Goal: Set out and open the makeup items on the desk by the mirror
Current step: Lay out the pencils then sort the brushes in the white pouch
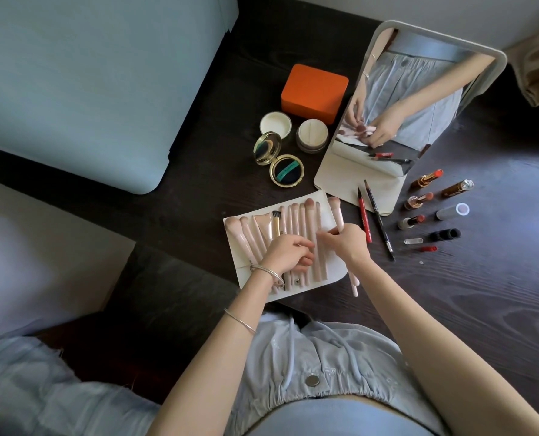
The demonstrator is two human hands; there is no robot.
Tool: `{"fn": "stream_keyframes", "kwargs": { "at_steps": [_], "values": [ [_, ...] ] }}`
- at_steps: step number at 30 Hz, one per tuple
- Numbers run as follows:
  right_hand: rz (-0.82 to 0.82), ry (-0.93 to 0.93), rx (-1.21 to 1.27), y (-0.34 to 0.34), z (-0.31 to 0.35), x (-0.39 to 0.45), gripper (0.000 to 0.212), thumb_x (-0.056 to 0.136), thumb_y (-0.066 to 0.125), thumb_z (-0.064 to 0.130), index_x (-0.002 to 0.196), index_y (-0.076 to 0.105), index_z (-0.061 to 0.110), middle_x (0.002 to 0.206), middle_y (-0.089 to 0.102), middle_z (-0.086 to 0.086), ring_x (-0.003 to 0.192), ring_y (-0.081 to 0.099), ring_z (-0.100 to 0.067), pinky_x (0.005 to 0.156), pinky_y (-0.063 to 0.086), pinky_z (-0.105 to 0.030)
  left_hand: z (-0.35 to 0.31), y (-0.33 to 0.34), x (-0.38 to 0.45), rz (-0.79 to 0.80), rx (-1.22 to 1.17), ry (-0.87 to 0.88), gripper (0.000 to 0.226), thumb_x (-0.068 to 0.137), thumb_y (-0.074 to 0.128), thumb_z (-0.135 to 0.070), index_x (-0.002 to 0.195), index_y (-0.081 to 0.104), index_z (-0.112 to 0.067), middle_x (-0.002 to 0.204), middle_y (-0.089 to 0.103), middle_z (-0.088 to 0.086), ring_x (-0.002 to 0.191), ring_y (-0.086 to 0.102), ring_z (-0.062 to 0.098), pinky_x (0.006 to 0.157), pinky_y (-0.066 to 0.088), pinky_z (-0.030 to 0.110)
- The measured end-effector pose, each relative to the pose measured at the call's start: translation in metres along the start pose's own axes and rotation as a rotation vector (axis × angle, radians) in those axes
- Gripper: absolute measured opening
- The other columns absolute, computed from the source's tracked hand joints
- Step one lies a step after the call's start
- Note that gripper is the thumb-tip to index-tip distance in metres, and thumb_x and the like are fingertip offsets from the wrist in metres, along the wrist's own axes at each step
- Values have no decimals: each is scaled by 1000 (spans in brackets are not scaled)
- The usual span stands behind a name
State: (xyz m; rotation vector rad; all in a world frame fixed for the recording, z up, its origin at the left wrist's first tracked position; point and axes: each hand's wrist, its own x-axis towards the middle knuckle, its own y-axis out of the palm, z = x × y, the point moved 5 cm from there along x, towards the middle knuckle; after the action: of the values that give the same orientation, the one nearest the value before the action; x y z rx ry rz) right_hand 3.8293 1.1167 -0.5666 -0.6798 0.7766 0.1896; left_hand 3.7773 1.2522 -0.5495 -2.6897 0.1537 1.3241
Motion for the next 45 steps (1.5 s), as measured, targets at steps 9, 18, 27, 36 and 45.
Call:
{"fn": "stream_keyframes", "kwargs": {
  "at_steps": [9,18,27,36,45],
  "values": [
    [-7,-13,11,6,1,2,29,84,66,25,65,53,8,57,43,0,49,38,-11,44,30,-22,1,-2,0,-12,6,-9,29,96,41,-1,116,61,0,94,65,13,70,63,11,58,55,15],
    [159,2,581,10,13,-8,20,94,53,17,79,60,7,56,40,3,44,36,-6,44,33,-17,-4,1,-1,44,22,64,24,95,54,-14,114,65,-3,91,69,4,75,65,7,65,55,14],
    [371,-20,779,6,27,-16,9,95,53,14,89,56,9,77,57,-4,69,56,-14,62,51,-24,-13,6,-5,63,-143,44,18,91,60,-11,101,67,2,78,69,7,63,69,7,64,57,18],
    [201,-22,422,2,17,-13,24,94,54,16,71,49,11,62,41,-1,53,37,-9,46,35,-18,-13,3,-3,-17,-71,64,15,91,62,-15,95,68,-3,78,69,5,66,68,9,64,58,19],
    [31,-27,142,-2,0,2,41,90,58,17,53,39,14,52,35,0,47,32,-13,47,29,-24,-1,5,-3,-35,5,-9,17,93,51,-5,104,64,-4,89,67,12,66,64,12,62,56,20]
  ]
}}
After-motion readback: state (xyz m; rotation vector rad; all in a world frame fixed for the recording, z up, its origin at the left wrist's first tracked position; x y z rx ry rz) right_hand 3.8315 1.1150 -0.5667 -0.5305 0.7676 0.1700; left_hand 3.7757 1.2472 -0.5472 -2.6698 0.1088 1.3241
